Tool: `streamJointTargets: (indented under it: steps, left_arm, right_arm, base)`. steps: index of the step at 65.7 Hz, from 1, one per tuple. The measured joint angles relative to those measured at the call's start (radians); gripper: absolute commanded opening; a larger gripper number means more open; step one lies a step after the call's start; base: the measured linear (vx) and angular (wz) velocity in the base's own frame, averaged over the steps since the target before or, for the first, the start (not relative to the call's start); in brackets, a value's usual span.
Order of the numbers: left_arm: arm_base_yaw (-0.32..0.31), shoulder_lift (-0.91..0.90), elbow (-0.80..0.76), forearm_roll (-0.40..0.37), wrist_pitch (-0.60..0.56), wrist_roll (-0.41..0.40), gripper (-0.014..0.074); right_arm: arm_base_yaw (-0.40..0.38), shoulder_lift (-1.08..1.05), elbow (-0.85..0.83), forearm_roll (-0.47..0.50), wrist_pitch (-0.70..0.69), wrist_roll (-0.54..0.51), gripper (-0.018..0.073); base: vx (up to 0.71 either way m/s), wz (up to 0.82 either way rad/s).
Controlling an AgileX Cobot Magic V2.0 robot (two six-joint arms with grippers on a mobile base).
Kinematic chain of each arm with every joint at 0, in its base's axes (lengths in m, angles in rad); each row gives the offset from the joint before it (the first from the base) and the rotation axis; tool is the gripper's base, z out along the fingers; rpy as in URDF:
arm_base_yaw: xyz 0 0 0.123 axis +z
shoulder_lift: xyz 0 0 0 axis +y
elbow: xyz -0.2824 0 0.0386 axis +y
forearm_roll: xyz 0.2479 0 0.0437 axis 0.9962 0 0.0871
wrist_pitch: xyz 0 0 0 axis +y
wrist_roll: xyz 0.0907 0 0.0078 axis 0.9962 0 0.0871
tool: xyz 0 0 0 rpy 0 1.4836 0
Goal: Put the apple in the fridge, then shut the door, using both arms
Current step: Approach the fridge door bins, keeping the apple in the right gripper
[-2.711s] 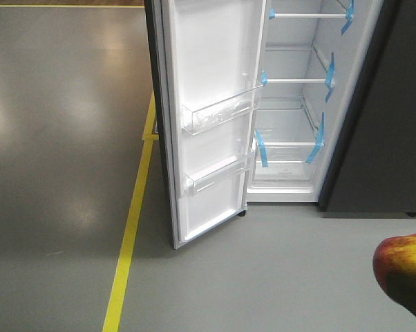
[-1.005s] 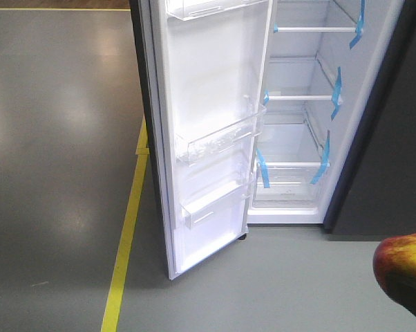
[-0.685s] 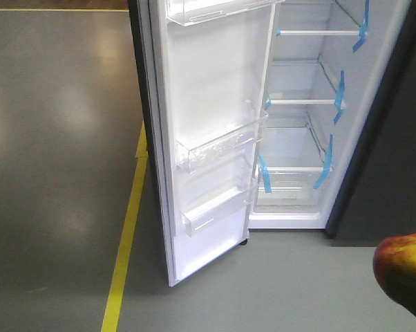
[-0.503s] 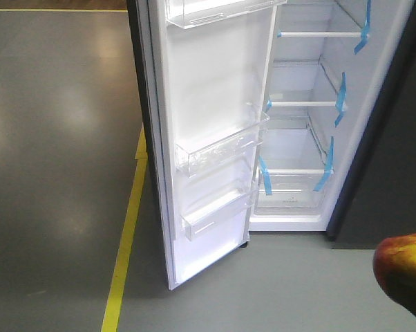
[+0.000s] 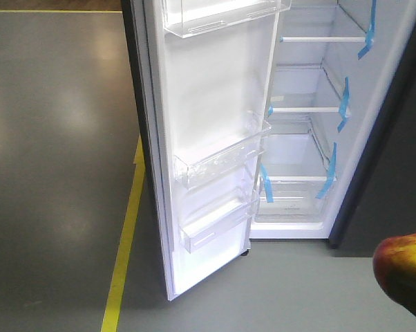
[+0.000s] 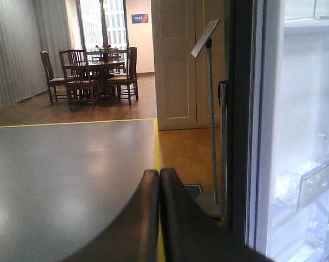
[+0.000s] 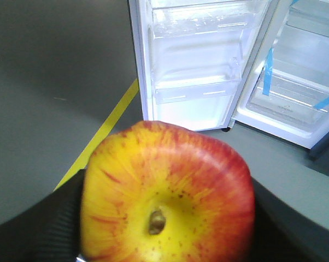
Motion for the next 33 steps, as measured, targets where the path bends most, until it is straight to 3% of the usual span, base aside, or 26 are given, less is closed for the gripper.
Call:
streamJointTargets:
  steps: [33]
  left_arm:
    - [0.0,0.0,0.0,0.0,0.0,0.0,-0.0006]
  right_arm:
    - [0.0,0.0,0.0,0.0,0.0,0.0,0.0133]
  base:
    - [0.07,-0.01]
